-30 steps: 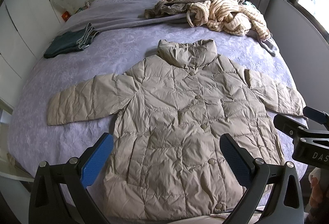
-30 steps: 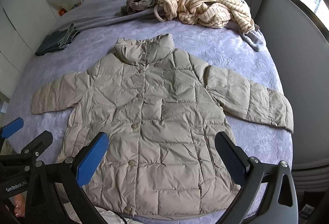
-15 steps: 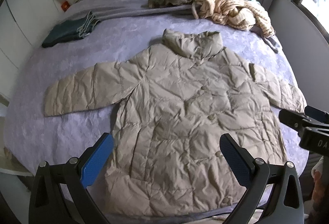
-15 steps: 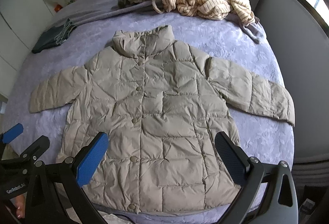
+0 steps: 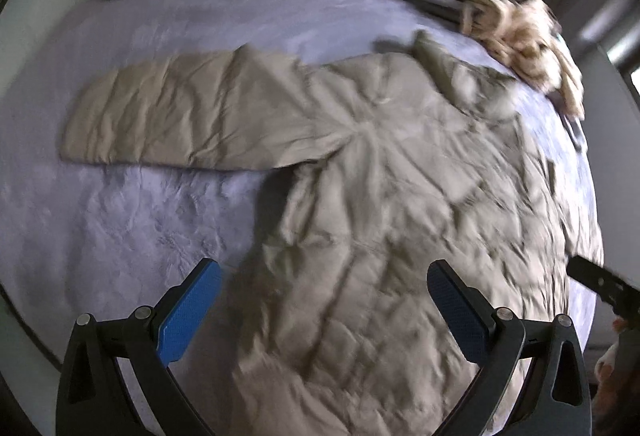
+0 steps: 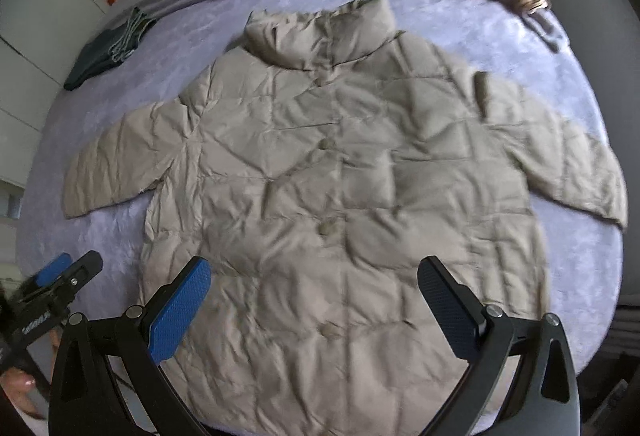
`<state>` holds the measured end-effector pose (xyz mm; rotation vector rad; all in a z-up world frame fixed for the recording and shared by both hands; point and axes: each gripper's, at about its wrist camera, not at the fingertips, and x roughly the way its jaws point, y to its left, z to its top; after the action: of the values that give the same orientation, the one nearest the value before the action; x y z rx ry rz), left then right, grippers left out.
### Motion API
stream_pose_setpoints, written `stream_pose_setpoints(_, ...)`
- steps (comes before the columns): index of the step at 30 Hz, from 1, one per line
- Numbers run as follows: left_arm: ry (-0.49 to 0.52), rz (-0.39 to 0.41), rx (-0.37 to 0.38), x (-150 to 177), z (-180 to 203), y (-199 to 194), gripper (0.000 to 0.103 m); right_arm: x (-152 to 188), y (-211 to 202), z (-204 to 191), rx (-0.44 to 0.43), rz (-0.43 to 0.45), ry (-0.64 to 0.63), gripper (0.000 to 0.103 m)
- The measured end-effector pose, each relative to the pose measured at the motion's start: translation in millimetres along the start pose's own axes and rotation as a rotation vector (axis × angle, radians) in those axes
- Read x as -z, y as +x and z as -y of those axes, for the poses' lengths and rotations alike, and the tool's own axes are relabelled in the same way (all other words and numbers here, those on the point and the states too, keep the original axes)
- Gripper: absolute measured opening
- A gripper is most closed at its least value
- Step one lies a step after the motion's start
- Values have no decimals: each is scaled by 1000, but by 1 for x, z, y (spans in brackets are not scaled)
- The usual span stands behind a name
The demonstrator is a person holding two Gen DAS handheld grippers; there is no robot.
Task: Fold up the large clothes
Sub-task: 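Reach both tools to the jacket's side edges near the hem, then grasp the jacket's side edges with both grippers and lift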
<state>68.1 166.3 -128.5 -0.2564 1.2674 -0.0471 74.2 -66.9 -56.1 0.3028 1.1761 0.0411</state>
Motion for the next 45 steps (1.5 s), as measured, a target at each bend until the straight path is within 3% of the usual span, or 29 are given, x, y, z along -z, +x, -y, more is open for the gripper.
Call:
stream_pose_setpoints(4, -120, 0, 47, -15, -55, 38, 103, -4, 44, -21, -36, -37, 10, 103)
stream_pose_setpoints(8, -250, 17, 146, -32, -107, 79, 103, -4, 81, -38, -98, -29, 17, 103)
stream_pose_setpoints(13, -406, 44, 262, -59, -152, 123, 103, -6, 124, -55, -137, -107, 19, 103)
stream_pose_setpoints(18, -486, 150, 273, -96, -181, 129, 103, -9, 146, -58, -158, -104, 32, 103)
stream_pose_setpoints(22, -507, 236, 190, -127, -203, 128, 103, -22, 154, -62, -171, -51, 30, 103)
stream_pose_setpoints(24, -515, 260, 121, -139, -212, 127, 80, -30, 159, -65, -198, -34, 42, 103)
stream_pose_setpoints(25, -512, 244, 108, -145, -218, 129, 37, -36, 159, -68, -218, -28, 51, 103)
stream_pose_setpoints(26, -508, 225, 145, -150, -223, 132, 8, -38, 165, -64, -221, -34, 57, 103)
stream_pose_setpoints(27, -517, 227, 181, -152, -227, 129, 8, -43, 165, -68, -237, -26, 59, 103)
stream_pose_setpoints(29, -471, 275, 138, -155, -221, 110, 8, -51, 167, -77, -271, -7, 60, 103)
stream_pose_setpoints(31, -374, 333, 71, -156, -206, 85, 8, -59, 168, -85, -292, 12, 68, 94)
stream_pose_setpoints(32, -344, 351, 61, -151, -206, 75, 8, -58, 170, -87, -297, 13, 76, 67)
stream_pose_setpoints(33, -305, 375, 55, -150, -198, 62, 8, -63, 173, -93, -302, 5, 79, 29)
stream_pose_setpoints(34, -270, 396, 52, -151, -190, 52, 8, -68, 179, -99, -306, -19, 90, 16)
stream_pose_setpoints(35, -244, 411, 50, -151, -181, 43, 8, -68, 189, -100, -313, -38, 106, 10)
stream_pose_setpoints(39, -121, 465, 65, -145, -144, 8, 8, -66, 214, -117, -376, -67, 103, 9)
stream_pose_setpoints(43, -6, 487, 124, -144, -89, -17, 8, -60, 246, -140, -447, -181, 78, 9)
stream_pose_setpoints(45, 43, 470, 153, -138, -62, -20, 8, -57, 256, -146, -440, -215, 67, 9)
